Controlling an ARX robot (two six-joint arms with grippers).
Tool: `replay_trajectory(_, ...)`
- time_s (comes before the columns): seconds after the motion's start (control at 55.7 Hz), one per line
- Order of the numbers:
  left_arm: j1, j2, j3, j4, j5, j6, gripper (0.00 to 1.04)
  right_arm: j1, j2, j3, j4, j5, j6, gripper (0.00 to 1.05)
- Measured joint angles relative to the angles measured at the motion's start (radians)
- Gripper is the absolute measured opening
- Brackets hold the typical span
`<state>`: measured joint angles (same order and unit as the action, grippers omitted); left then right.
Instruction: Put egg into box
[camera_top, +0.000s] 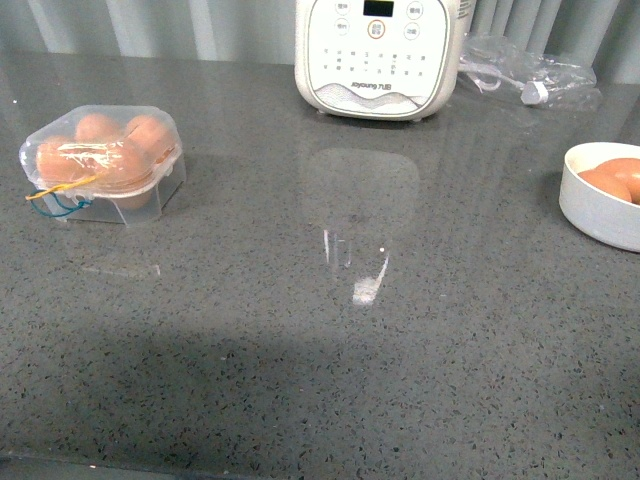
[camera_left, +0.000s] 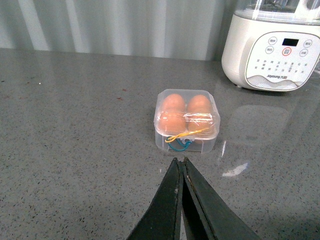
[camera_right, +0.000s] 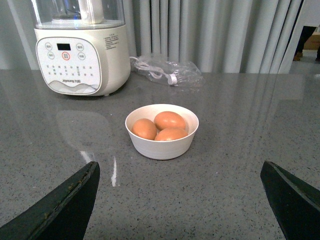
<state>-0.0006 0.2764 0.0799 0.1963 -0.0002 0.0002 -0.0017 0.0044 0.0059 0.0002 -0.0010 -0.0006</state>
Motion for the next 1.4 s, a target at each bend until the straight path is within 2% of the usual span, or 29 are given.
replay_trajectory(0.359,0.000,-0.089,-0.041,-0.047,0.000,-0.002,0.04,0.000,0.000,0.000,0.000,0.000,0.000,0.97)
replay_trajectory(0.449,0.000,-0.226,-0.051,-0.190,0.001,-0.003,0.04,0.000,0.000,0.000,0.000,0.000,0.000,0.97)
replay_trajectory(0.843,0.000,-0.273,-0.051,-0.196,-0.001,-0.002,0.04,0.000,0.000,0.000,0.000,0.000,0.000,0.97)
replay_trajectory(0.861,0.000,-0.273,-0.051,-0.196,-0.001,-0.003,0.05,0.000,0.000,0.000,0.000,0.000,0.000,0.97)
replay_trajectory(0.987,0.000,-0.273,-0.051,-0.196,-0.001,-0.003,0.33,0.000,0.000,0.000,0.000,0.000,0.000,0.97)
replay_trajectory(1.292,0.000,-0.273,-0.051,-0.196,-0.001,-0.003,0.80,0.000,0.000,0.000,0.000,0.000,0.000,0.97)
replay_trajectory(1.399,0.000,-0.273,-0.051,-0.196,-0.001,-0.002,1.00,0.000,0.000,0.000,0.000,0.000,0.000,0.97)
